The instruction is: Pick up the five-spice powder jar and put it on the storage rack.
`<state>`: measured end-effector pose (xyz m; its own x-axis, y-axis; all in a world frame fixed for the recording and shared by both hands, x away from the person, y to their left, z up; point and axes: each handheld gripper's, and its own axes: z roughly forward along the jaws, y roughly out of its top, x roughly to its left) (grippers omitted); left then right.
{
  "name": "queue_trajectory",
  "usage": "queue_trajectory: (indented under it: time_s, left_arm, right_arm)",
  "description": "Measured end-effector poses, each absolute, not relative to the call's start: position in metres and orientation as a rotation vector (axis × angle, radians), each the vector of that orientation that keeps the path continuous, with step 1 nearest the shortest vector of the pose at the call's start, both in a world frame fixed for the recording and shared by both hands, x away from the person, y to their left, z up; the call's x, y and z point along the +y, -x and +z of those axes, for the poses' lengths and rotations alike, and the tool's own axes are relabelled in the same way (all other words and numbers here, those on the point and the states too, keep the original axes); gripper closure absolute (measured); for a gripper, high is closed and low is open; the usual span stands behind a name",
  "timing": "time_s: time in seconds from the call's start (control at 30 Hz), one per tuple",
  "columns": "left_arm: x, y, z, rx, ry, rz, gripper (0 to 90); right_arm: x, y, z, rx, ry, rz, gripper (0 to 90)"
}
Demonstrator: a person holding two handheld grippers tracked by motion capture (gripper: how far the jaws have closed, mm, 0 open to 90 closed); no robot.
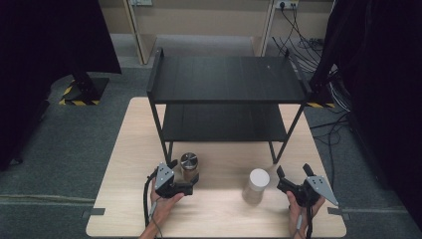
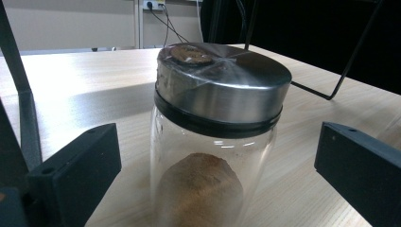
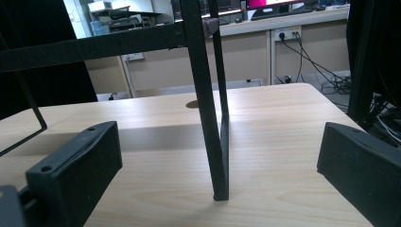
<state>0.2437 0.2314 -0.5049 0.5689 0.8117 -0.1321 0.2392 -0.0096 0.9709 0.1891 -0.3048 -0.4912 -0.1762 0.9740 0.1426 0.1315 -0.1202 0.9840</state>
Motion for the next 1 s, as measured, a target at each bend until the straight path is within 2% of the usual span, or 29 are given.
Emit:
queue_trajectory:
  time_s: [0.47,1.0]
  left_arm:
    - [0.226,-0.246,-0.506,0.932,-1.544,0.584,1.8]
    - [0.211,-0.253,-0.503,0.938,-1.569,0.631,7.3]
  right_arm:
    - [-0.305,-0.19,-0.491,1.375,-1.306,1.393,0.9]
    - [-0.307,-0.19,-0.492,1.373,-1.319,1.404,1.0]
